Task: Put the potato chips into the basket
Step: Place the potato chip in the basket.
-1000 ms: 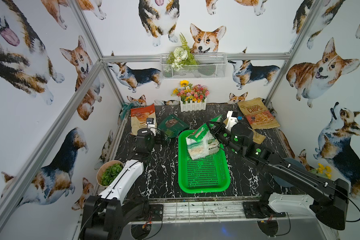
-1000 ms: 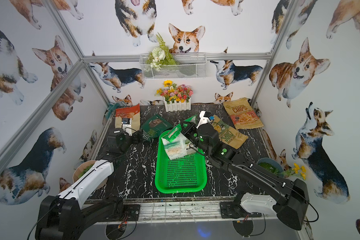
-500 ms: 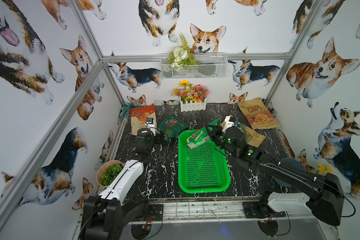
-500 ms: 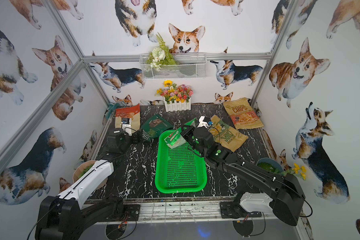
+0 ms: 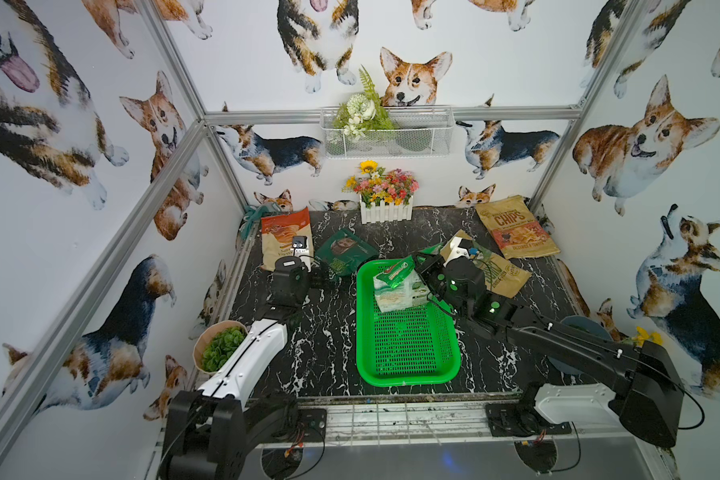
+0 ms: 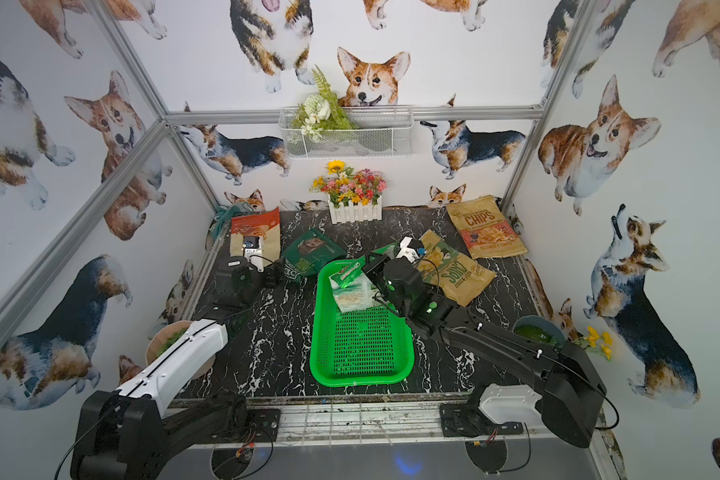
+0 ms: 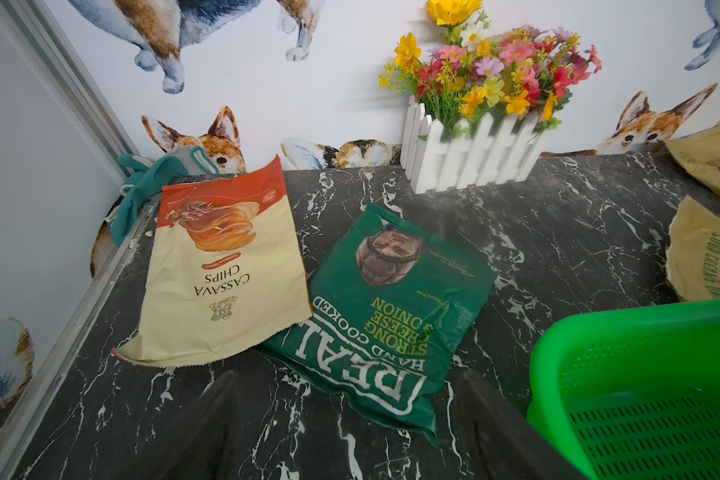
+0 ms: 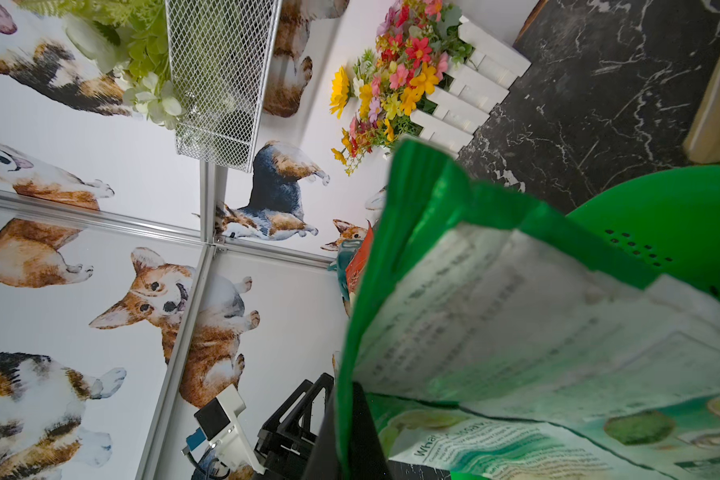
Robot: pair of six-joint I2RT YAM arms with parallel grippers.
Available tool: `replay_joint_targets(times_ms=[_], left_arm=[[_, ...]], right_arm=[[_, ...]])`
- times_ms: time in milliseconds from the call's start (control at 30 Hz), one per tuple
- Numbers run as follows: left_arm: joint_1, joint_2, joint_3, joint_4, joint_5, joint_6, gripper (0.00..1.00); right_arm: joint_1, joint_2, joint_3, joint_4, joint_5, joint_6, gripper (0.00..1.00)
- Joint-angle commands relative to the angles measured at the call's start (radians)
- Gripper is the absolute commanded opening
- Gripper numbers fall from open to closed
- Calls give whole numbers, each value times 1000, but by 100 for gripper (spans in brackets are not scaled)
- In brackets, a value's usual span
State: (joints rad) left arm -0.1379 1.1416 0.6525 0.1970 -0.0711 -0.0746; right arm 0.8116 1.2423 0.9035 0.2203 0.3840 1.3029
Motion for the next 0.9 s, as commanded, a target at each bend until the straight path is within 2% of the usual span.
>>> replay_joint_targets(times_ms=[0,200,367,500,700,733,867], left_arm=[[1,3,3,17,-4,1,86],[1,0,3,13,-11,2,86],[1,-8,2,13,-21,6,86],[1,-6,2,13,-24,6,87],[1,-11,3,9,-32,4,88],[1,-15,3,8,-33,4,88],[1,-28,-4,10,-44,6,89]], right_arm=[[2,8,11,88,81,-21,0],[1,58,25,126,95,-33,0],[2,71,6,99,-17,8,0],[28,1,-39,15,-61,70,0],[43,-103,-8,-220,-178,21,33],[44,-116,-3,-251,-212,0,36],[43,-199,11,-354,-349,-81,36]])
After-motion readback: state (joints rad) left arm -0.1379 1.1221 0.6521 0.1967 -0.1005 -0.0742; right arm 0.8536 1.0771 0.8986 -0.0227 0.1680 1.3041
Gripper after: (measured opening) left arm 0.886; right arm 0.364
